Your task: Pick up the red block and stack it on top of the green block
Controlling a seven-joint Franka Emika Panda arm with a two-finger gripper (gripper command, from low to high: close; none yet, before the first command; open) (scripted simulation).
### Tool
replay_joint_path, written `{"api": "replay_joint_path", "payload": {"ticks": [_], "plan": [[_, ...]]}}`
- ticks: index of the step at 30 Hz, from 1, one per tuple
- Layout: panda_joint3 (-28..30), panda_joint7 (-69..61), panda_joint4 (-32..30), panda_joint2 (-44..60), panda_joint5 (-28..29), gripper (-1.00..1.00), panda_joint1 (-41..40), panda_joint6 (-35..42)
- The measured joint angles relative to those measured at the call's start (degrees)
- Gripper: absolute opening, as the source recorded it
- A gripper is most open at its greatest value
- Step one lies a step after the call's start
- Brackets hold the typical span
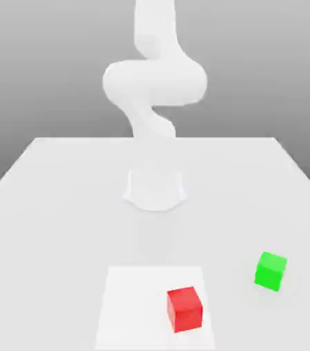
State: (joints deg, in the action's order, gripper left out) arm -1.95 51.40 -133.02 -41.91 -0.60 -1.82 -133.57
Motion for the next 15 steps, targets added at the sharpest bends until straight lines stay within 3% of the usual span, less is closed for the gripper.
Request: {"api": "replay_joint_path", "payload": {"ticks": [15], "plan": [[-12.17, 36.15, -7.45, 23.46, 0.03, 0.00, -9.43, -10.82]]}}
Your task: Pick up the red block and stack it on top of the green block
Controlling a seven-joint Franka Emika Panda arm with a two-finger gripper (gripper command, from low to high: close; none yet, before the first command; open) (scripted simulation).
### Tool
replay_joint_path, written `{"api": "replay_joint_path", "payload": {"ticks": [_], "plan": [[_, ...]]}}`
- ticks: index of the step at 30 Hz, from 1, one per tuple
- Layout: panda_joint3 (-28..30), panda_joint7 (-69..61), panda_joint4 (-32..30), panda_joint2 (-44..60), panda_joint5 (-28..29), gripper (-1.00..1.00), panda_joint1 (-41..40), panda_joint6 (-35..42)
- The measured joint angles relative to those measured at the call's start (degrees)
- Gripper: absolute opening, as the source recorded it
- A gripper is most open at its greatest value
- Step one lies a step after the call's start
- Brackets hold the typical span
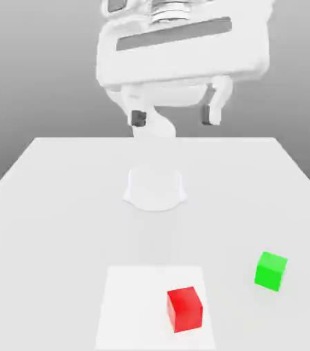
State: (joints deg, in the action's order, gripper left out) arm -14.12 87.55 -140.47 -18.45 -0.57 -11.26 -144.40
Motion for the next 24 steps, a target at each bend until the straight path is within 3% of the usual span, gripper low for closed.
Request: {"api": "replay_joint_path", "payload": {"ticks": [11, 16, 21, 22, 24], "plan": [[-4.68, 29.65, -5.39, 17.61, 4.81, 0.00, -2.63, -7.80], [-3.39, 42.40, -7.64, 25.68, 6.69, 0.00, -0.72, -11.53], [1.95, 49.06, -6.48, 35.73, 13.20, 0.00, 3.36, -19.18], [3.08, 49.81, -6.22, 37.30, 14.15, -1.00, 4.28, -20.47], [3.08, 49.81, -6.22, 37.31, 14.15, -1.00, 4.28, -20.49]]}}
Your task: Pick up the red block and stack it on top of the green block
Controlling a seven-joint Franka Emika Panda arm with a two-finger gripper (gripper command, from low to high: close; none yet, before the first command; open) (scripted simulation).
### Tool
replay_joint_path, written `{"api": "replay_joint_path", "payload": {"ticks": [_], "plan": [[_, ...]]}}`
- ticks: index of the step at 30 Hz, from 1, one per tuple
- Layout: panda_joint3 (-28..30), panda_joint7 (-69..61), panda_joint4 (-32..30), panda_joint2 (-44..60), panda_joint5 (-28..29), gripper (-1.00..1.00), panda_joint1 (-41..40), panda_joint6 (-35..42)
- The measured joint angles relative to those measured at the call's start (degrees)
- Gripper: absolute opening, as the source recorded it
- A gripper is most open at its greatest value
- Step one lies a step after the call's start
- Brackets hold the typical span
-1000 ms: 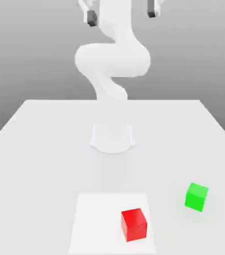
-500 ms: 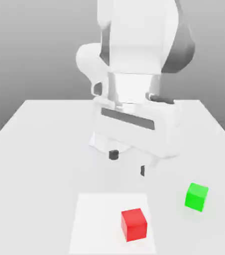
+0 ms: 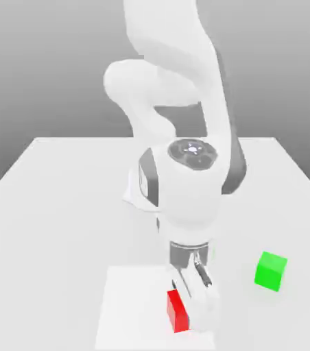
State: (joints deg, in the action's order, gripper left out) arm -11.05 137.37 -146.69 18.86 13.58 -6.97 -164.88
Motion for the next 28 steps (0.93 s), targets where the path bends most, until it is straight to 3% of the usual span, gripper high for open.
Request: {"api": "replay_joint_path", "payload": {"ticks": [5, 11, 18, 21, 25, 26, 28], "plan": [[0.14, 0.06, 0.02, 0.15, 0.05, -1.00, 0.14, -0.24], [-5.26, -5.77, -2.15, -10.65, -8.12, -1.00, -1.67, 8.07], [-15.26, -8.92, -7.52, -21.01, -16.15, -1.00, 16.48, 12.42], [-14.95, -6.28, -8.18, -18.69, -13.10, -1.00, 17.17, 9.66], [-11.00, 0.65, -7.85, -10.84, -3.55, -1.00, 19.10, 2.99], [-10.12, 1.64, -7.79, -9.69, -2.18, 1.00, 19.72, 2.02], [-10.12, 1.64, -7.79, -9.69, -2.18, 1.00, 19.72, 2.02]]}}
